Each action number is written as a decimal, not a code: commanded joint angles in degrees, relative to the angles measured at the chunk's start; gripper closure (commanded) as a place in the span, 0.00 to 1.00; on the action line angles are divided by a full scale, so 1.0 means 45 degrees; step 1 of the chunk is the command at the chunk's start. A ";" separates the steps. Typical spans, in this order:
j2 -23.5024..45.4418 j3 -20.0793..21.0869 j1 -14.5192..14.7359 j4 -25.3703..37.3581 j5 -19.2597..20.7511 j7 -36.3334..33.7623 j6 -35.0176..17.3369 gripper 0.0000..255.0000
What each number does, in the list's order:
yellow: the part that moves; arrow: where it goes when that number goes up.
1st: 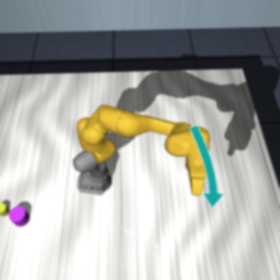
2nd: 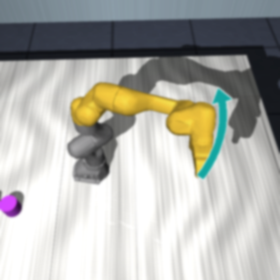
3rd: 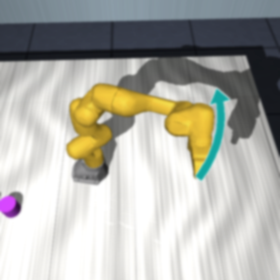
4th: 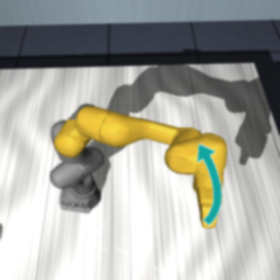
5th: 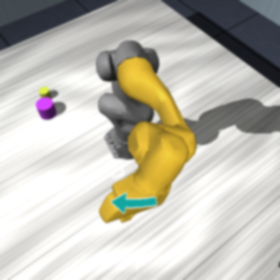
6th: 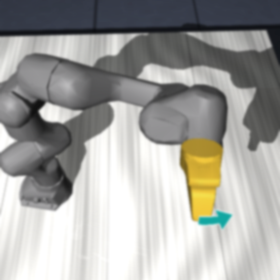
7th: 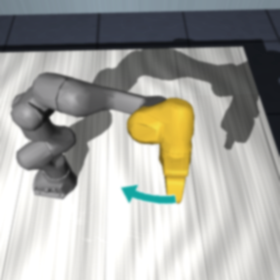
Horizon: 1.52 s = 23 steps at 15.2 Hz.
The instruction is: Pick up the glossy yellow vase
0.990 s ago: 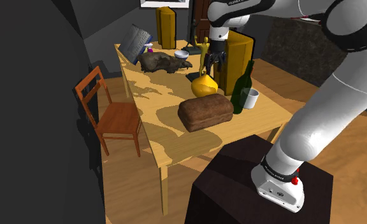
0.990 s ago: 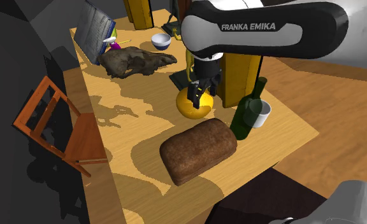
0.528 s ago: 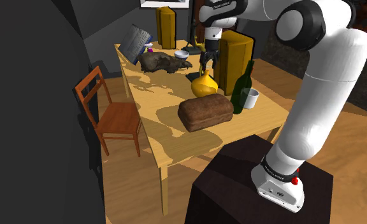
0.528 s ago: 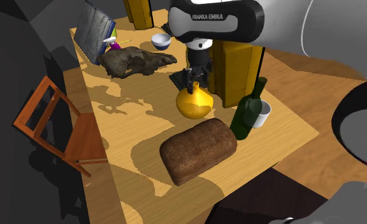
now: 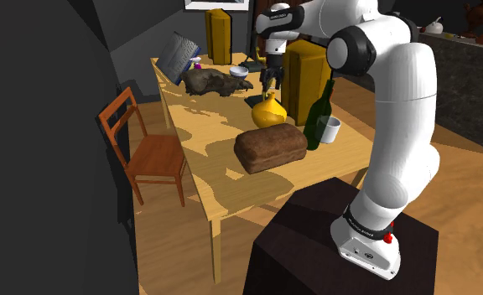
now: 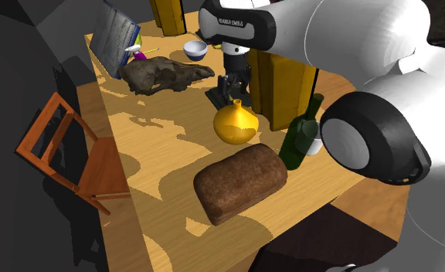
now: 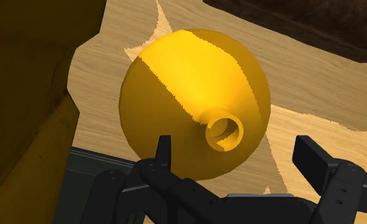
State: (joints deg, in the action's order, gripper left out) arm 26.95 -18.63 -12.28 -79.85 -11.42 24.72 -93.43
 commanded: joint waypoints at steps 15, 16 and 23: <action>0.0271 0.0032 -0.0013 -0.0738 -0.0093 0.0154 -0.0966 1.00; 0.0268 0.0031 -0.0015 -0.0742 -0.0093 0.0158 -0.0967 1.00; 0.0074 0.0000 -0.0037 0.0009 -0.0016 0.0029 -0.0043 1.00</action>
State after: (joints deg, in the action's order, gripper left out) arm 27.36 -18.60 -12.38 -80.54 -11.53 24.93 -94.36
